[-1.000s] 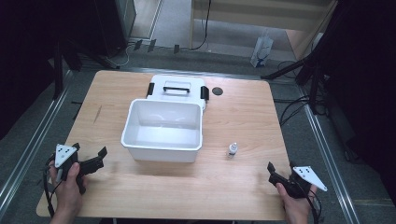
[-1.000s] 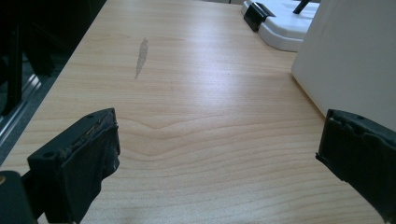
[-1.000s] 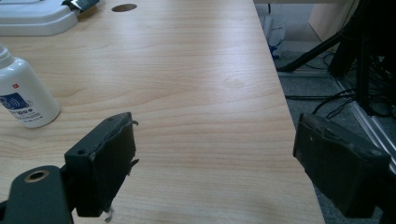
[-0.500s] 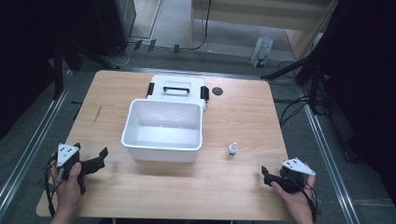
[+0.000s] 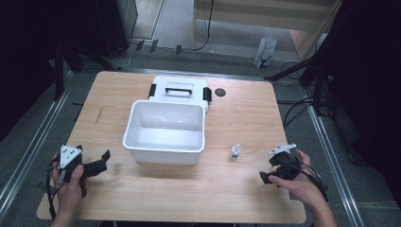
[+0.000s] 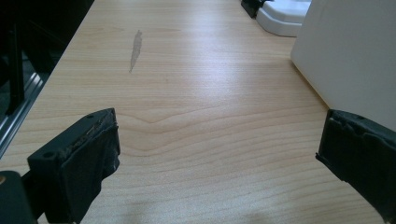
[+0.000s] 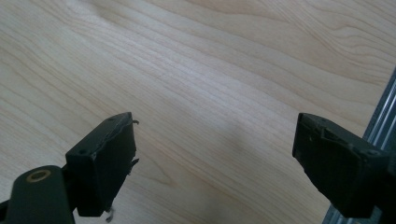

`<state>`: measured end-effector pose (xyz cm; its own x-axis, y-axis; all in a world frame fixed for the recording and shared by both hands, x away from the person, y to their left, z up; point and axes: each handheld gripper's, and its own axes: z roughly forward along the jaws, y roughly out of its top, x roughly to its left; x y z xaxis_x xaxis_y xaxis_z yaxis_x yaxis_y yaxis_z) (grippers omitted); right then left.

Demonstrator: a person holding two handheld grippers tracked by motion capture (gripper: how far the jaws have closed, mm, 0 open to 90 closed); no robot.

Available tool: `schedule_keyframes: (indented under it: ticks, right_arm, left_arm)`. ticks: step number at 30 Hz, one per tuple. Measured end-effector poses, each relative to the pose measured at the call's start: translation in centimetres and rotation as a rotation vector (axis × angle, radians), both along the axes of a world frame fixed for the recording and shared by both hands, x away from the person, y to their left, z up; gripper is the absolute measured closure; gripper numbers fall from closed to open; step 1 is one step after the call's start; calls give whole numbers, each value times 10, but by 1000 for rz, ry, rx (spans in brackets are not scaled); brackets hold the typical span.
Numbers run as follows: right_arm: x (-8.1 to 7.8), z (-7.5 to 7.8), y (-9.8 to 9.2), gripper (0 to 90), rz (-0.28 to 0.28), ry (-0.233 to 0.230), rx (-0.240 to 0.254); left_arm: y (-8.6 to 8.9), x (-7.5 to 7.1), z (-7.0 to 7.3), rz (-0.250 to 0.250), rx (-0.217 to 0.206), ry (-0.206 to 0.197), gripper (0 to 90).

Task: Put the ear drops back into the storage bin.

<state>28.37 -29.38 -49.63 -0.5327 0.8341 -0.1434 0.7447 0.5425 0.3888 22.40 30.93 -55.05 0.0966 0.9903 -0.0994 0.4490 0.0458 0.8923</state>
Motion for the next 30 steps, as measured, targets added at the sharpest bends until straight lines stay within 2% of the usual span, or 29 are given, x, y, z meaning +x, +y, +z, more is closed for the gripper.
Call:
schedule_keyframes:
  ticks: [6, 9, 13, 15, 22, 30]
  right_arm:
    - [15, 5, 17, 133, 58, 136, -77]
    - [21, 8, 24, 133, 76, 188, -105]
    - [28, 14, 33, 134, 92, 233, -141]
    - [32, 19, 37, 134, 102, 251, -163]
    - [43, 29, 53, 134, 111, 297, -187]
    - [57, 39, 75, 151, 109, 275, -201]
  left_arm:
    - [1, 0, 0, -1, -12, 5, 0]
    - [1, 1, 0, -1, -10, 7, 0]
    - [1, 1, 0, -4, -13, 10, 0]
    - [1, 1, 0, -2, -14, 11, 0]
    - [2, 2, 0, -2, -18, 16, 0]
    - [2, 2, 0, 2, -25, 18, 0]
